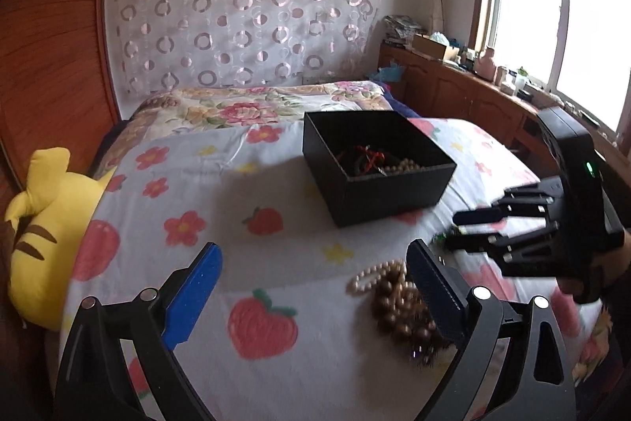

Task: Organize jewelry
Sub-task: 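Move the right tool to the green pendant and close on it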

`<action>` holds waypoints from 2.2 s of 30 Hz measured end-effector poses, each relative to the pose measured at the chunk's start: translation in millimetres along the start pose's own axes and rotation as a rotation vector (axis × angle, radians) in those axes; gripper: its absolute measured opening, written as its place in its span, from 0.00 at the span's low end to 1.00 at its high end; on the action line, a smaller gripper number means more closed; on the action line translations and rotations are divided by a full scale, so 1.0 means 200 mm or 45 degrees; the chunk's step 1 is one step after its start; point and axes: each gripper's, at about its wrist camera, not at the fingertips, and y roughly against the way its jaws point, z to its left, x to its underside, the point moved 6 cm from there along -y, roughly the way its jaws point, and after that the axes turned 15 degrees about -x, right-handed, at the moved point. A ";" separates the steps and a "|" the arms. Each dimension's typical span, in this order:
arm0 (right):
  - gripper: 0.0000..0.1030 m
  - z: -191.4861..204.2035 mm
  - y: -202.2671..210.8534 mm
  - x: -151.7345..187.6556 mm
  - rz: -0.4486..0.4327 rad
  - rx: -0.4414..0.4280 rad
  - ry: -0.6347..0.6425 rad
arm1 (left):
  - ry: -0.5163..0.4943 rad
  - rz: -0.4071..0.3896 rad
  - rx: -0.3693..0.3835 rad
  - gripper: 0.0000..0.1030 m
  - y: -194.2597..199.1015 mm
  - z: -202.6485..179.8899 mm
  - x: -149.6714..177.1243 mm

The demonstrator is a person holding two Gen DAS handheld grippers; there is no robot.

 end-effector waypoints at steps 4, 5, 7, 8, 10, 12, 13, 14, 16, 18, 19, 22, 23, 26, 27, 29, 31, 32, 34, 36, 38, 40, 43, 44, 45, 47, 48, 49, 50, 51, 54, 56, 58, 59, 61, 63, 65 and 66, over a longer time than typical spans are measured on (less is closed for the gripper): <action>0.35 0.00 -0.01 -0.01 0.005 -0.015 -0.010 | 0.007 0.009 0.025 0.88 0.03 0.01 0.05; 0.34 0.01 -0.01 -0.01 0.007 -0.022 -0.011 | 0.010 0.012 0.031 0.88 0.04 0.01 0.06; 0.26 0.02 0.00 0.00 0.015 -0.037 -0.003 | 0.016 0.018 0.036 0.88 0.05 0.01 0.08; 0.25 0.02 0.00 0.00 0.017 -0.047 -0.002 | 0.018 0.022 0.039 0.88 0.06 0.01 0.09; 0.22 0.04 0.02 0.01 0.006 -0.064 0.018 | 0.018 0.035 0.045 0.88 0.07 0.01 0.12; 0.00 0.05 0.06 0.02 -0.024 -0.080 0.014 | 0.022 0.051 0.054 0.88 0.07 0.00 0.14; 0.00 0.05 0.09 0.02 -0.046 -0.079 0.005 | 0.025 0.059 0.060 0.88 0.06 0.00 0.15; 0.00 0.05 0.11 0.03 -0.063 -0.069 0.006 | 0.028 0.065 0.064 0.88 0.06 0.00 0.16; 0.00 0.07 0.14 0.04 -0.090 -0.063 0.008 | 0.020 0.085 0.070 0.88 0.05 -0.02 0.18; 0.00 0.08 0.16 0.05 -0.106 -0.061 0.006 | 0.014 0.098 0.069 0.88 0.04 -0.02 0.20; 0.00 0.08 0.17 0.05 -0.111 -0.051 0.006 | 0.013 0.105 0.069 0.88 0.03 -0.03 0.21; 0.00 0.09 0.16 0.05 -0.109 -0.048 0.006 | 0.013 0.119 0.072 0.88 0.02 -0.03 0.22; 0.01 0.09 0.15 0.04 -0.103 -0.033 0.005 | 0.014 0.121 0.072 0.88 0.02 -0.04 0.22; 0.09 0.11 0.11 0.03 -0.090 -0.016 0.026 | 0.014 0.121 0.072 0.88 0.03 -0.04 0.23; 0.19 0.11 0.09 0.03 -0.084 -0.012 0.031 | 0.013 0.120 0.073 0.88 0.03 -0.04 0.23; 0.22 0.12 0.05 0.02 -0.062 0.002 0.046 | 0.014 0.120 0.071 0.88 0.02 -0.04 0.23; 0.22 0.12 0.02 0.02 -0.035 0.028 0.056 | 0.015 0.119 0.069 0.88 0.02 -0.04 0.23; 0.22 0.12 0.00 0.01 -0.018 0.042 0.060 | 0.018 0.119 0.067 0.88 0.02 -0.04 0.23; 0.22 0.11 -0.02 0.00 0.000 0.053 0.063 | 0.024 0.119 0.067 0.88 0.02 -0.04 0.23; 0.27 0.10 -0.03 -0.01 0.013 0.065 0.064 | 0.028 0.119 0.067 0.88 0.03 -0.03 0.24; 0.30 0.10 -0.04 -0.02 0.026 0.071 0.063 | 0.026 0.119 0.067 0.88 0.03 -0.03 0.24; 0.31 0.09 -0.06 -0.03 0.038 0.060 0.056 | 0.023 0.119 0.068 0.88 0.03 -0.03 0.24; 0.27 0.09 -0.07 -0.04 0.044 0.039 0.047 | 0.022 0.119 0.072 0.88 0.03 -0.03 0.24; 0.13 0.10 -0.07 -0.04 0.044 0.020 0.046 | 0.022 0.119 0.073 0.88 0.03 -0.03 0.25; 0.13 0.10 -0.06 -0.03 0.044 0.023 0.054 | 0.022 0.120 0.074 0.88 0.03 -0.03 0.24; 0.13 0.12 -0.06 -0.03 0.039 0.029 0.062 | 0.022 0.122 0.075 0.88 0.03 -0.03 0.25; 0.13 0.12 -0.05 -0.02 0.030 0.035 0.063 | 0.021 0.123 0.076 0.88 0.03 -0.03 0.25; 0.13 0.12 -0.04 -0.01 0.017 0.047 0.065 | 0.019 0.124 0.076 0.88 0.03 -0.04 0.25; 0.13 0.12 -0.02 0.00 0.006 0.051 0.065 | 0.018 0.124 0.077 0.88 0.03 -0.04 0.25; 0.13 0.12 0.00 0.01 -0.011 0.056 0.065 | 0.017 0.124 0.080 0.88 0.04 -0.04 0.24; 0.13 0.13 0.08 0.04 -0.067 0.084 0.066 | 0.005 0.126 0.089 0.88 0.04 -0.06 0.24; 0.13 0.14 0.14 0.07 -0.106 0.088 0.058 | -0.001 0.127 0.104 0.88 0.04 -0.07 0.24; 0.13 0.14 0.19 0.11 -0.130 0.093 0.048 | 0.001 0.133 0.128 0.78 0.03 -0.07 0.23; 0.13 0.13 0.20 0.14 -0.141 0.090 0.034 | 0.003 0.145 0.144 0.71 0.02 -0.08 0.23; 0.13 0.12 0.22 0.18 -0.153 0.089 0.010 | 0.009 0.168 0.168 0.61 0.00 -0.08 0.22; 0.13 0.11 0.24 0.21 -0.169 0.081 -0.026 | 0.010 0.197 0.194 0.54 -0.03 -0.09 0.21; 0.13 0.11 0.28 0.22 -0.210 0.081 -0.042 | 0.008 0.234 0.222 0.45 -0.06 -0.11 0.20; 0.13 0.11 0.29 0.22 -0.219 0.075 -0.050 | 0.007 0.252 0.238 0.43 -0.08 -0.12 0.20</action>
